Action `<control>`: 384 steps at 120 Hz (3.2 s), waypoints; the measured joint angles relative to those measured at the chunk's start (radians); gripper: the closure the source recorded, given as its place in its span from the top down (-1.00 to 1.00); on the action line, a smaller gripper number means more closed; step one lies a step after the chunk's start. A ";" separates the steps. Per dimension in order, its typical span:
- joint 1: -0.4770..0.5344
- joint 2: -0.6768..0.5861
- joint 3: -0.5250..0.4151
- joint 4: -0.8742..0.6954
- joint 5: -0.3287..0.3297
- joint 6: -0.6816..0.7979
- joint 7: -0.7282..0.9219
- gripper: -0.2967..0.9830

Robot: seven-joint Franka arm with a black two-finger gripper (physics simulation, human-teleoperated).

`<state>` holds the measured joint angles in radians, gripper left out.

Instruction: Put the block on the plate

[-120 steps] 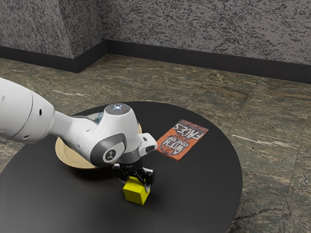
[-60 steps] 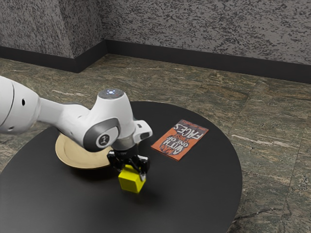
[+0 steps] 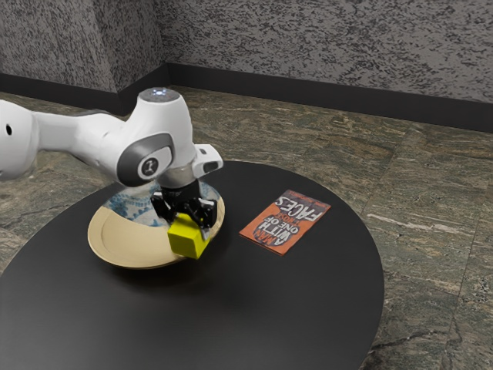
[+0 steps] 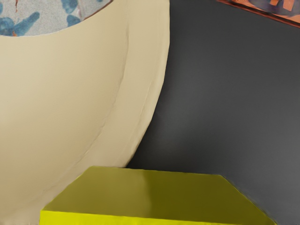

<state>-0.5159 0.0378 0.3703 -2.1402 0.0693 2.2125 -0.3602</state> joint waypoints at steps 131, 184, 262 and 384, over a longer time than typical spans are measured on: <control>0.516 0.255 -0.265 0.251 0.008 -0.100 0.311 0.06; 0.593 0.317 -0.343 0.289 0.004 -0.102 0.383 0.17; 0.578 0.187 -0.364 0.278 -0.008 -0.156 0.452 0.52; 0.510 0.043 -0.263 0.564 0.022 -0.499 0.480 0.54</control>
<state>-0.0063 0.0809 0.1076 -1.5760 0.0916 1.7132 0.1203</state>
